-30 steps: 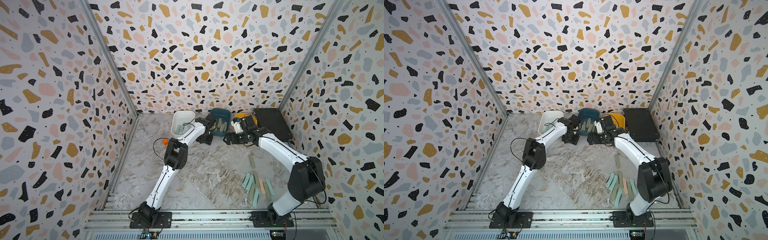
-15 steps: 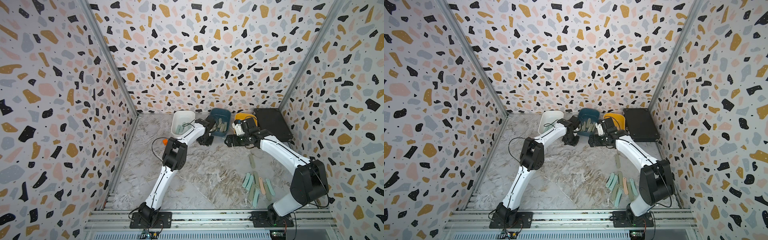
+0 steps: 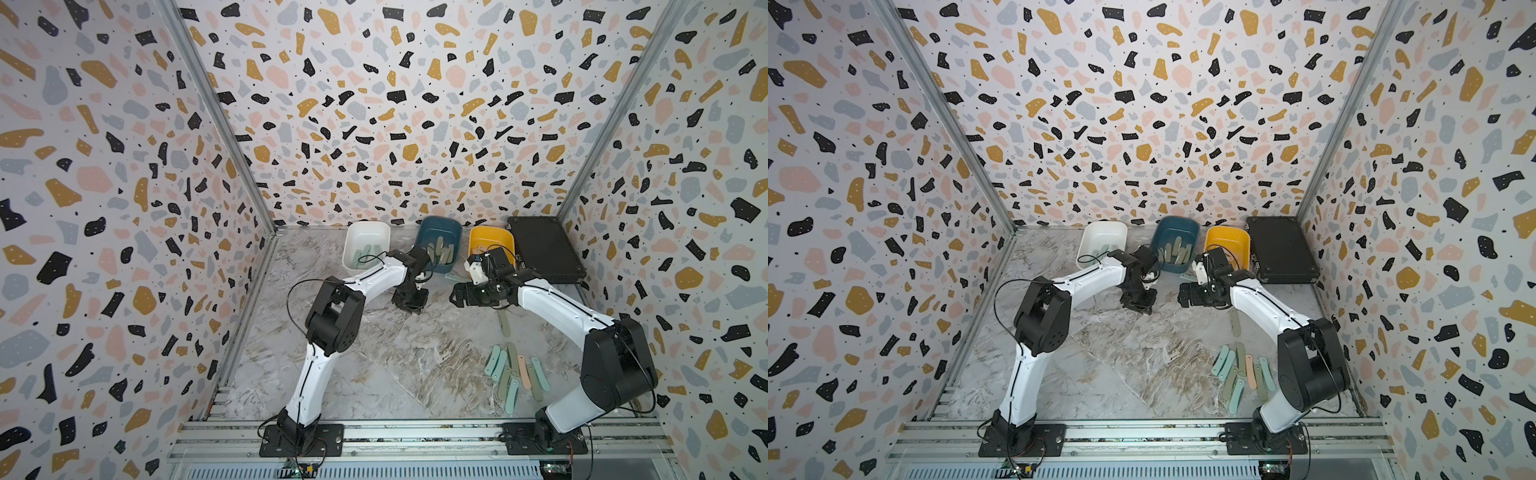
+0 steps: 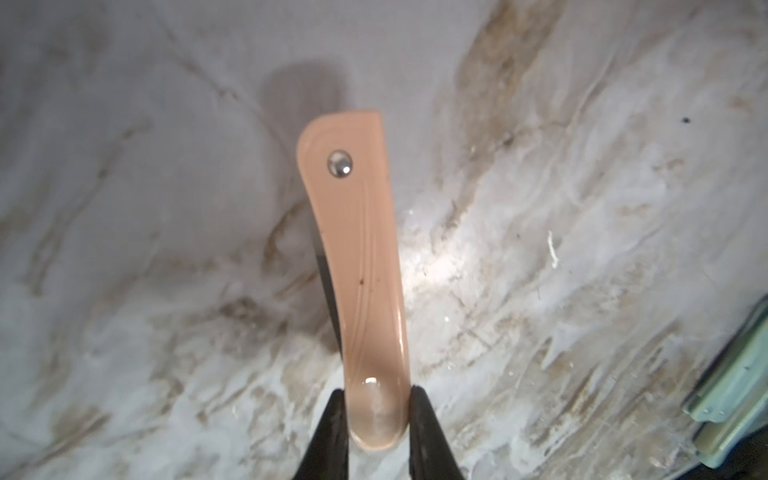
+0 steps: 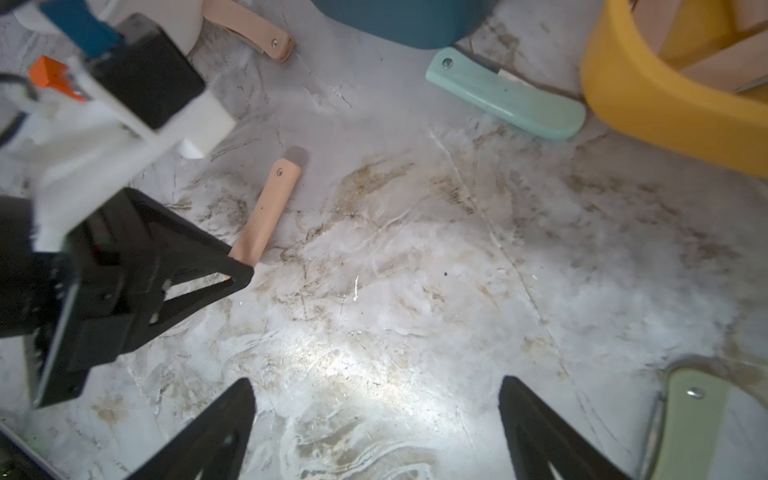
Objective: Place the fruit knives into the storage box by color
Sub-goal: Pick up the fruit knife from the center of the board.
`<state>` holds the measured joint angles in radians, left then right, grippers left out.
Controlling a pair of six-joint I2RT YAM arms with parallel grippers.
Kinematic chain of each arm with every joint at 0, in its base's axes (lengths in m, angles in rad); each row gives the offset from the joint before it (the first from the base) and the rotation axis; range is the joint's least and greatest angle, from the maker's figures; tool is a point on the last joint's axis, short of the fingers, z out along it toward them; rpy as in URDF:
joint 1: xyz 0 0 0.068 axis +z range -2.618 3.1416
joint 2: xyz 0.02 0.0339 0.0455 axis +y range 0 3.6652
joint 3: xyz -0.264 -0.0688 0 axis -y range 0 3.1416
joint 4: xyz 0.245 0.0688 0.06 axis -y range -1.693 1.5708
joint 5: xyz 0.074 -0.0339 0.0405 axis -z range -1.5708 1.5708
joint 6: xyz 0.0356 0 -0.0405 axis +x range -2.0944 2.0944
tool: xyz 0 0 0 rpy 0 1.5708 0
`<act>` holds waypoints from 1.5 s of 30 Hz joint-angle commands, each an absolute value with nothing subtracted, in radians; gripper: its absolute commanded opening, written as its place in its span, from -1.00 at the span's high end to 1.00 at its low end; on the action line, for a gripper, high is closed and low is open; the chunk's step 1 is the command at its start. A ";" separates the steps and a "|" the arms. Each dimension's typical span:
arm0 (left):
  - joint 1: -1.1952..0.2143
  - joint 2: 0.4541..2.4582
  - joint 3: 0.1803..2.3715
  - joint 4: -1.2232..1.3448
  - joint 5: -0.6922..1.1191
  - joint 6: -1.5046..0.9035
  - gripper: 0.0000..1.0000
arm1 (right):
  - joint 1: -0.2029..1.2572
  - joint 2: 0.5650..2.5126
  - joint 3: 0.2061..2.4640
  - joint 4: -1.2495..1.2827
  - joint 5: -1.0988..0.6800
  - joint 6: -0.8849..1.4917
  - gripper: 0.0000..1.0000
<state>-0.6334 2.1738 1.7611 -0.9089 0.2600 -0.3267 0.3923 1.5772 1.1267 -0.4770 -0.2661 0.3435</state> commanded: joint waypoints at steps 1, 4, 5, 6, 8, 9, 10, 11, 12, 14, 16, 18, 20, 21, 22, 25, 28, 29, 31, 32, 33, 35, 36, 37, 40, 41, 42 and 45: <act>-0.641 2.054 1.696 -0.828 0.330 -0.369 0.81 | 0.377 1.574 1.138 -0.445 -0.358 0.418 -0.83; -0.641 1.981 1.632 -0.805 0.351 -0.374 0.89 | 0.347 1.609 1.175 -0.425 -0.469 0.480 -0.81; -0.641 1.956 1.604 -0.790 0.364 -0.383 0.90 | 0.340 1.623 1.181 -0.410 -0.508 0.509 -0.78; -0.641 1.936 1.575 -0.774 0.371 -0.393 0.90 | 0.339 1.633 1.186 -0.395 -0.539 0.536 -0.75; -0.641 1.892 1.529 -0.737 0.399 -0.420 0.91 | 0.339 1.647 1.169 -0.313 -0.611 0.612 -0.66; -0.641 1.877 1.513 -0.719 0.411 -0.432 0.91 | 0.339 1.649 1.148 -0.251 -0.641 0.661 -0.63; -0.644 1.860 1.499 -0.701 0.419 -0.442 0.91 | 0.339 1.649 1.123 -0.183 -0.668 0.715 -0.58; -0.648 1.844 1.488 -0.688 0.425 -0.451 0.91 | 0.339 1.651 1.103 -0.118 -0.685 0.764 -0.53; -0.651 1.836 1.483 -0.682 0.426 -0.456 0.91 | 0.339 1.654 1.090 -0.069 -0.698 0.807 -0.46; -0.662 1.821 1.480 -0.674 0.428 -0.462 0.91 | 0.341 1.673 1.072 0.040 -0.721 0.891 -0.29; -0.671 1.815 1.483 -0.668 0.429 -0.468 0.91 | 0.350 1.694 1.063 0.118 -0.738 0.955 -0.20; -0.679 1.813 1.485 -0.664 0.432 -0.471 0.91 | 0.364 1.716 1.063 0.172 -0.755 1.002 -0.13; -0.684 1.814 1.489 -0.665 0.430 -0.470 0.91 | 0.384 1.734 1.062 0.211 -0.765 1.030 -0.03; -0.684 1.815 1.490 -0.667 0.429 -0.471 0.91 | 0.392 1.740 1.063 0.215 -0.767 1.033 0.02; -0.685 1.812 1.490 -0.668 0.426 -0.470 0.91 | 0.398 1.748 1.064 0.212 -0.771 1.034 0.04; -0.685 1.812 1.491 -0.672 0.423 -0.467 0.91 | 0.402 1.755 1.053 0.209 -0.763 1.034 0.19; -0.684 1.814 1.494 -0.670 0.427 -0.468 0.91 | 0.401 1.755 1.049 0.212 -0.765 1.034 0.46; -0.684 1.815 1.496 -0.670 0.426 -0.469 0.91 | 0.402 1.751 1.048 0.212 -0.766 1.033 0.57; -0.684 1.818 1.502 -0.672 0.422 -0.467 0.91 | 0.402 1.743 1.046 0.206 -0.765 1.030 0.74; -0.685 1.819 1.505 -0.673 0.421 -0.464 0.91 | 0.402 1.737 1.046 0.201 -0.764 1.028 0.82; -0.685 1.820 1.508 -0.673 0.419 -0.464 0.91 | 0.401 1.731 1.046 0.198 -0.763 1.027 0.90; -0.684 1.827 1.516 -0.673 0.420 -0.464 0.90 | 0.402 1.721 1.050 0.185 -0.758 1.024 1.00; -0.684 1.830 1.521 -0.676 0.420 -0.464 0.88 | 0.402 1.716 1.054 0.176 -0.756 1.017 1.00; -0.686 1.833 1.529 -0.678 0.421 -0.464 0.82 | 0.401 1.712 1.060 0.161 -0.752 1.007 1.00; -0.686 1.835 1.547 -0.692 0.423 -0.450 -0.13 | 0.377 1.706 1.111 0.037 -0.726 0.910 1.00; -0.685 1.833 1.552 -0.698 0.416 -0.446 -0.46 | 0.356 1.706 1.144 -0.026 -0.706 0.854 1.00; -0.685 1.831 1.554 -0.705 0.407 -0.443 -0.64 | 0.334 1.707 1.172 -0.109 -0.674 0.796 1.00; -0.681 1.828 1.577 -0.730 0.388 -0.427 -0.96 | 0.244 1.735 1.307 -0.311 -0.538 0.626 1.00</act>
